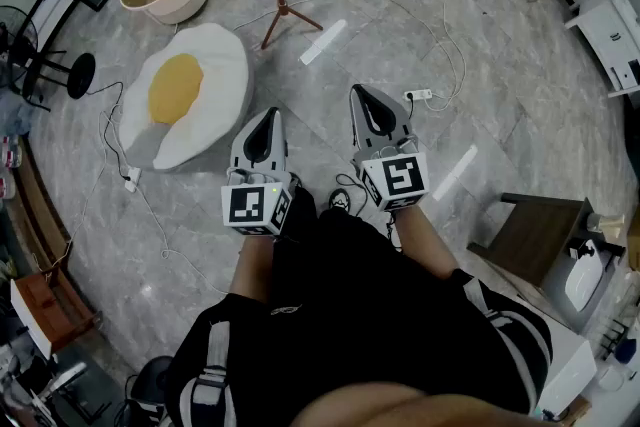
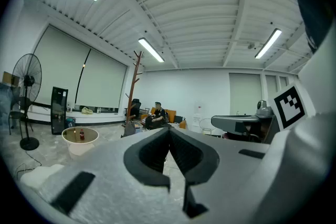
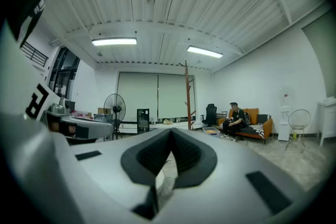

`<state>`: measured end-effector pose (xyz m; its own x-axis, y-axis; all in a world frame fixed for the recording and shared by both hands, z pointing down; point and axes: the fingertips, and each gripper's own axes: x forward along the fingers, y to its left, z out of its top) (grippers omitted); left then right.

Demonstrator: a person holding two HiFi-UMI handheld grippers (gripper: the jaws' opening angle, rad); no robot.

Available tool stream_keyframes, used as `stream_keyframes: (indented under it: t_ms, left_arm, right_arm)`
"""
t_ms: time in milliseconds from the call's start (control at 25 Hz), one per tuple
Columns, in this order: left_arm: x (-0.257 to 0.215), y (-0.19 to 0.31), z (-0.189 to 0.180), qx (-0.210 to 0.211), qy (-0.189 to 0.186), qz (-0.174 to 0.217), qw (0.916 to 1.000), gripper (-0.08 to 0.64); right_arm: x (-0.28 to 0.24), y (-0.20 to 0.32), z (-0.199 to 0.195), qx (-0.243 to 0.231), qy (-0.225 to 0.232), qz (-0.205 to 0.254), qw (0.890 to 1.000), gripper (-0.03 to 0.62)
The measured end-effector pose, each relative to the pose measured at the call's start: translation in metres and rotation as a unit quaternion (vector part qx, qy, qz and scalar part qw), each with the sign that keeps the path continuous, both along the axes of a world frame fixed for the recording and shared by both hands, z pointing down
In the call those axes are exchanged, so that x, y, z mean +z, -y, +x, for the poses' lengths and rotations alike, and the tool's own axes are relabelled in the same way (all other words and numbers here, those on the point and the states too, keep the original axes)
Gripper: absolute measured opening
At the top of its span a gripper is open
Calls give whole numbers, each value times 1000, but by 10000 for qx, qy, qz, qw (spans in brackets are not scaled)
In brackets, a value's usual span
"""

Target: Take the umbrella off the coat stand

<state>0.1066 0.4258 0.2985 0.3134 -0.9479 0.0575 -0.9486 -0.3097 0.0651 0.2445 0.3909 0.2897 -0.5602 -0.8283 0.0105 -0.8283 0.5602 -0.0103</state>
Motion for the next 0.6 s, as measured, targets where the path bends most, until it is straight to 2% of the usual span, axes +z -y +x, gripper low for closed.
stream_keyframes:
  t_ms: [240, 400, 480, 600]
  left_arm:
    - [8, -7, 23, 25, -52, -161, 9999, 5]
    - [21, -5, 29, 83, 210, -355, 9991, 12]
    - [32, -6, 25, 58, 300, -560, 9980, 150]
    - [50, -5, 10, -8, 280, -888, 9957, 247]
  right_arm:
    - [2, -6, 16, -60, 66, -104, 9999, 5]
    - [9, -3, 23, -34, 235, -187, 9995, 5]
    - [15, -2, 24, -13, 259, -270, 9993, 5]
    - [29, 4, 23, 40, 266, -487, 9985, 5]
